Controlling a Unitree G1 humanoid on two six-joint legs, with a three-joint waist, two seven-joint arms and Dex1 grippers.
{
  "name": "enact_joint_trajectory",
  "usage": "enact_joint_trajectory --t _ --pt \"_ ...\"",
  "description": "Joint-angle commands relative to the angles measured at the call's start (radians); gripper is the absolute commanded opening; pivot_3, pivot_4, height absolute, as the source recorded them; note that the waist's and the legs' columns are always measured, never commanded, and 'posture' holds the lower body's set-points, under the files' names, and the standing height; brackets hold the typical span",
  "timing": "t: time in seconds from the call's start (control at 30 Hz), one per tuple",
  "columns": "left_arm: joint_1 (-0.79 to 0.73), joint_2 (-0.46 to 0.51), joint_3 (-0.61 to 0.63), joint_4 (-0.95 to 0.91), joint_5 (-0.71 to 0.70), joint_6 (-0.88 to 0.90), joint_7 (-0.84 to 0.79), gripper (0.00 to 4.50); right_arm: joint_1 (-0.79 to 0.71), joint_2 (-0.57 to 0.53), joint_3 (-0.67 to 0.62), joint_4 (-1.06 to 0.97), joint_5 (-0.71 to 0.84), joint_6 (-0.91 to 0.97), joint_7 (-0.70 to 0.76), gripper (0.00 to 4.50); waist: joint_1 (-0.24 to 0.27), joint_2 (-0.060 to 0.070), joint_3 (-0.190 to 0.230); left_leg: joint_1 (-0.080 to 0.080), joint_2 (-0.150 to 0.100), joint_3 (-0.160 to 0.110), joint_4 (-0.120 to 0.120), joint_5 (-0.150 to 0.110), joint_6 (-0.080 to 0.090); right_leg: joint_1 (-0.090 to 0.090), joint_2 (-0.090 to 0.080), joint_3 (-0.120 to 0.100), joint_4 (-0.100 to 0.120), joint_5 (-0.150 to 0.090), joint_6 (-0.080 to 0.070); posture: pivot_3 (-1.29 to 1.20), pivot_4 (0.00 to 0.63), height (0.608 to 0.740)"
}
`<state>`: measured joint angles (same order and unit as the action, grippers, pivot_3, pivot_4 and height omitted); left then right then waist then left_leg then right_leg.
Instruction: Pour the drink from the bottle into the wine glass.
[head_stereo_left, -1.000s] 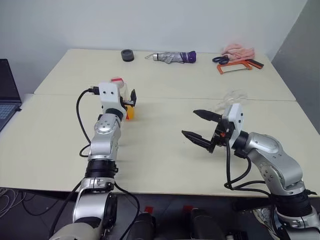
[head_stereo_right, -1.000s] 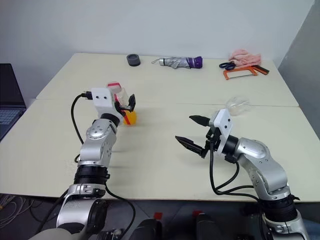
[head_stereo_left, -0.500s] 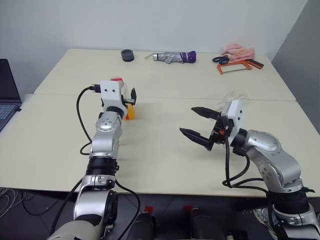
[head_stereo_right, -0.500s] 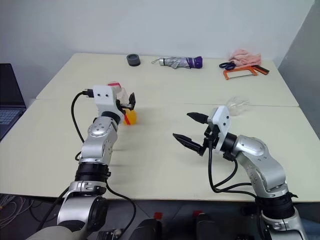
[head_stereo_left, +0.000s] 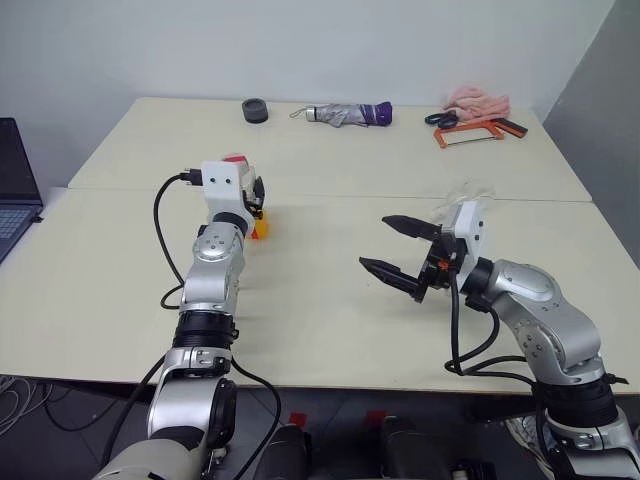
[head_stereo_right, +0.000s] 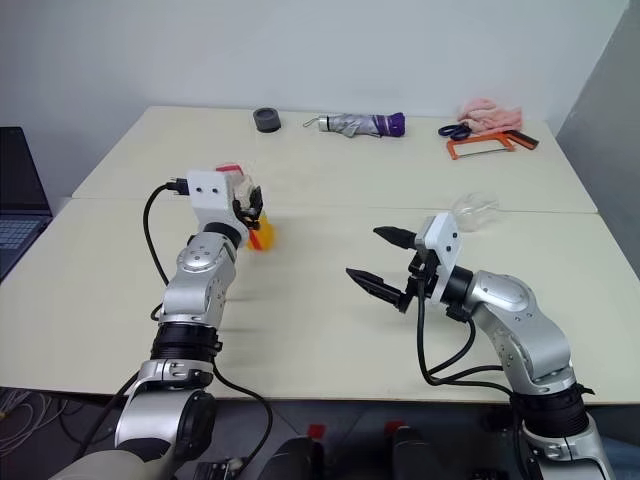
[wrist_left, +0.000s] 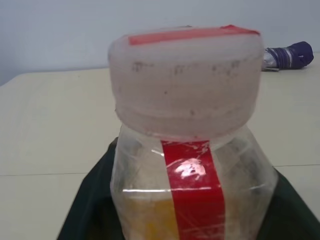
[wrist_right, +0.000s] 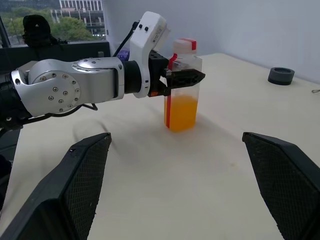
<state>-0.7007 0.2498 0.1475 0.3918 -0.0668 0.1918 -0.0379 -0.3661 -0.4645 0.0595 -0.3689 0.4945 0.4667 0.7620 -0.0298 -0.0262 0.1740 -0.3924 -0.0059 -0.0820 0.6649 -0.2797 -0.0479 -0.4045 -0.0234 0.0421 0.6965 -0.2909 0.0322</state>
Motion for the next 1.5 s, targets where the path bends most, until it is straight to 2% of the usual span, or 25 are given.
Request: enact_joint_trajectory --t 0.03,0.23,0.37,0.47,0.57,0.63,0.73,0.9,1.13,1.5 --pt "-0.027 0.009 -0.003 -0.015 0.005 -0.008 -0.009 1.80 -0.011 -0.003 -0.020 -0.016 0.012 -0.014 0.005 4.50 0.000 0.000 0.000 0.000 0.000 0.000 0.000 0.000 0.000 0.000 0.000 0.000 0.000 0.000 0.000 0.00 0.150 0.740" --pt "-0.012 0.005 -0.006 -0.036 -0.005 -0.025 -0.037 1.79 -0.006 -0.004 -0.022 -0.028 0.013 -0.013 0.002 4.50 0.000 0.000 0.000 0.000 0.000 0.000 0.000 0.001 -0.001 0.000 0.000 0.000 0.000 0.000 0.000 0.00 0.150 0.740" --pt "0.031 -0.002 -0.017 -0.107 -0.073 -0.053 -0.165 1.79 0.005 -0.017 -0.037 -0.055 0.006 -0.014 -0.012 4.50 0.000 0.000 0.000 0.000 0.000 0.000 0.000 0.001 -0.001 0.000 0.000 0.000 0.000 0.000 0.000 0.00 0.150 0.740" --pt "0.064 -0.012 -0.038 -0.181 -0.169 -0.040 -0.326 1.79 0.025 -0.034 -0.073 -0.092 0.015 0.002 -0.042 4.50 0.001 0.000 0.000 -0.001 0.001 -0.001 0.000 0.001 -0.002 0.000 -0.001 -0.001 0.000 0.000 0.000 0.00 0.150 0.740" --pt "0.097 -0.002 -0.112 -0.274 -0.294 0.003 -0.589 1.79 0.077 -0.069 -0.126 -0.175 0.042 0.046 -0.077 4.50 0.002 0.000 0.000 -0.002 0.000 -0.001 0.000 0.001 -0.002 -0.001 -0.003 -0.001 0.000 0.000 0.000 0.00 0.150 0.740" --pt "0.097 0.005 -0.144 -0.295 -0.346 0.031 -0.708 1.79 0.106 -0.092 -0.154 -0.237 0.068 0.084 -0.098 4.50 0.004 0.000 0.000 -0.004 0.000 -0.001 0.000 0.001 -0.002 -0.001 -0.003 -0.002 -0.001 0.000 0.000 0.00 0.150 0.740" --pt "0.065 0.032 -0.196 -0.260 -0.354 0.037 -0.856 1.79 0.097 -0.110 -0.163 -0.300 0.098 0.142 -0.138 4.50 -0.001 0.000 0.000 -0.003 0.000 -0.001 0.001 0.001 -0.002 0.000 -0.003 -0.001 -0.001 0.000 0.000 0.00 0.150 0.740" --pt "-0.012 0.063 -0.294 -0.170 -0.336 0.007 -1.104 1.78 -0.003 -0.090 -0.135 -0.336 0.149 0.272 -0.246 4.50 -0.010 0.000 0.000 0.000 -0.001 0.001 0.000 -0.001 0.002 0.000 0.004 0.000 0.000 0.000 0.000 0.00 0.150 0.740" --pt "-0.082 0.033 -0.317 -0.034 -0.290 -0.077 -1.196 1.78 -0.073 -0.061 -0.047 -0.336 0.114 0.330 -0.322 4.50 -0.008 0.000 0.000 -0.002 -0.001 0.000 0.000 -0.001 0.002 0.000 0.003 -0.001 -0.001 0.000 0.000 0.00 0.150 0.740" --pt "-0.088 0.010 -0.315 0.013 -0.244 -0.144 -1.235 1.78 -0.131 0.020 0.021 -0.258 0.025 0.325 -0.394 4.50 -0.004 0.000 0.000 -0.002 -0.001 -0.001 0.000 -0.001 0.003 -0.001 0.002 -0.001 -0.001 0.000 0.000 0.00 0.150 0.740"
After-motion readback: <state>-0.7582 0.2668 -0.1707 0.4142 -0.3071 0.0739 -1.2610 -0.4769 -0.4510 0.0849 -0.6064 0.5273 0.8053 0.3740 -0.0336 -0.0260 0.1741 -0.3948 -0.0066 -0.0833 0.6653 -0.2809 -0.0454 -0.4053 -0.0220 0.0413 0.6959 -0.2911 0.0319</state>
